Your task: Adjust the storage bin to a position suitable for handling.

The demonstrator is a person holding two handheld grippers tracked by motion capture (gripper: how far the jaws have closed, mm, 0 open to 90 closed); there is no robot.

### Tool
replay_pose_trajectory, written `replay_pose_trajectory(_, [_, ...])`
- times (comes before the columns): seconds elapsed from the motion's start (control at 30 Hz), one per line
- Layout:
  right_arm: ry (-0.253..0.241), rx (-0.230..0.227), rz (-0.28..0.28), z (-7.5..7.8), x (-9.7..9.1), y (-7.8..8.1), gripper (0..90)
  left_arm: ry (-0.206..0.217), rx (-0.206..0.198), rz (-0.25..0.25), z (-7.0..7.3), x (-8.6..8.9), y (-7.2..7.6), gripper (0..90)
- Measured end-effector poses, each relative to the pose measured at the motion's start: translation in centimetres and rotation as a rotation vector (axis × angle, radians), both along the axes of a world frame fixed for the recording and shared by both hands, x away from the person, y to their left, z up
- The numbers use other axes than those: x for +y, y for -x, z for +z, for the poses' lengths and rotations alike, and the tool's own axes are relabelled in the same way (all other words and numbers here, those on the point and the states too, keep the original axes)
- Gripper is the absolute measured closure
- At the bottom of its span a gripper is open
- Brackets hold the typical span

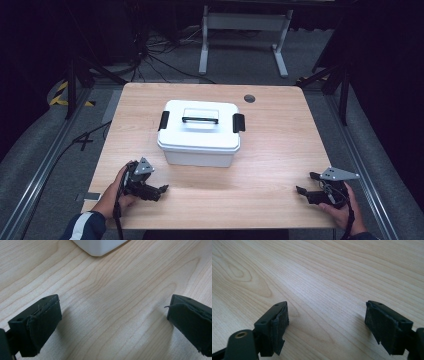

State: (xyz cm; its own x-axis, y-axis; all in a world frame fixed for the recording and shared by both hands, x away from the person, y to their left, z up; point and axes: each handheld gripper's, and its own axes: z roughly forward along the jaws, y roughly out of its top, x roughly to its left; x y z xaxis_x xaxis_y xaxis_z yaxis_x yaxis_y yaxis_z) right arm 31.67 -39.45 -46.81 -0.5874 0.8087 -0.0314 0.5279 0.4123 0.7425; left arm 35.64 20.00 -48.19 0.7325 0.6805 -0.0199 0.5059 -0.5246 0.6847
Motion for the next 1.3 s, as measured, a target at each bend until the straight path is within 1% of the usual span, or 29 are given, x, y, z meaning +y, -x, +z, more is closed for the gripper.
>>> replay_pose_trajectory(0.07, [0.003,0.001,0.002,0.0,0.0,0.0,19.3,0.002,-0.005,-0.003,0.0,0.0,0.0,0.0])
replay_pose_trajectory(0.1, [-0.004,0.0,0.0,0.0,0.0,-0.1,19.2,-0.002,0.0,-0.006,0.0,0.0,0.0,0.0])
replay_pose_trajectory(0.2, [0.001,0.0,0.003,0.0,0.0,-0.1,19.1,0.0,0.0,-0.004,0.0,0.0,0.0,0.0])
replay_pose_trajectory(0.23, [0.001,0.001,0.001,0.0,0.0,-0.1,19.2,0.004,-0.008,-0.002,-0.1,0.0,-0.1,0.0])
replay_pose_trajectory(0.27, [0.002,0.002,-0.001,0.0,0.0,-0.1,19.2,-0.002,-0.003,-0.009,0.0,0.1,-0.1,0.0])
replay_pose_trajectory(0.33, [0.006,0.007,0.002,0.1,0.0,-0.1,19.2,0.001,-0.006,-0.007,0.0,0.0,-0.1,0.0])
replay_pose_trajectory(0.37, [0.013,0.013,0.017,0.2,0.1,-0.5,19.2,-0.002,-0.005,-0.009,0.0,0.1,-0.1,0.1])
replay_pose_trajectory(0.43, [0.022,0.027,0.026,0.3,0.1,-0.7,19.2,-0.002,-0.005,-0.01,0.0,0.1,-0.1,0.1])
replay_pose_trajectory(0.6, [0.068,0.087,0.042,1.0,0.5,-1.5,19.0,-0.001,-0.004,-0.012,0.0,0.1,-0.1,0.1])
replay_pose_trajectory(0.7, [0.084,0.109,0.074,1.2,0.6,-2.1,17.9,-0.001,-0.004,-0.015,0.0,0.1,-0.1,0.1])
replay_pose_trajectory(0.73, [0.097,0.111,0.082,1.2,0.6,-2.3,18.1,-0.001,-0.002,-0.014,0.0,0.1,-0.1,0.0])
replay_pose_trajectory(0.8, [0.107,0.128,0.081,1.4,0.7,-2.7,20.2,-0.002,-0.007,-0.015,0.0,0.1,-0.2,0.0])
replay_pose_trajectory(0.83, [0.104,0.133,0.082,1.5,0.8,-2.8,22.8,-0.004,-0.005,-0.02,0.0,0.1,-0.2,0.1])
replay_pose_trajectory(0.9, [0.113,0.125,0.091,1.7,1.1,-3.0,25.1,-0.005,-0.007,-0.024,0.0,0.1,-0.2,0.0])
replay_pose_trajectory(1.0, [0.107,0.127,0.104,1.8,1.3,-3.2,27.4,-0.006,-0.004,-0.027,0.0,0.1,-0.2,0.0])
replay_pose_trajectory(1.03, [0.116,0.119,0.123,2.2,1.6,-3.3,29.6,-0.007,-0.006,-0.029,0.0,0.2,-0.2,0.0])
replay_pose_trajectory(1.1, [0.117,0.115,0.138,2.6,1.8,-3.5,30.7,-0.008,-0.009,-0.031,0.0,0.2,-0.3,0.1])
replay_pose_trajectory(1.2, [0.124,0.101,0.163,3.5,2.1,-3.7,36.1,-0.005,-0.007,-0.029,0.0,0.2,-0.2,0.2])
replay_pose_trajectory(1.27, [0.129,0.096,0.169,3.8,2.2,-3.8,36.7,-0.005,-0.008,-0.029,0.0,0.2,-0.2,0.2])
replay_pose_trajectory(1.3, [0.142,0.079,0.172,4.2,2.4,-3.9,37.5,-0.005,-0.007,-0.029,0.0,0.2,-0.2,0.2])
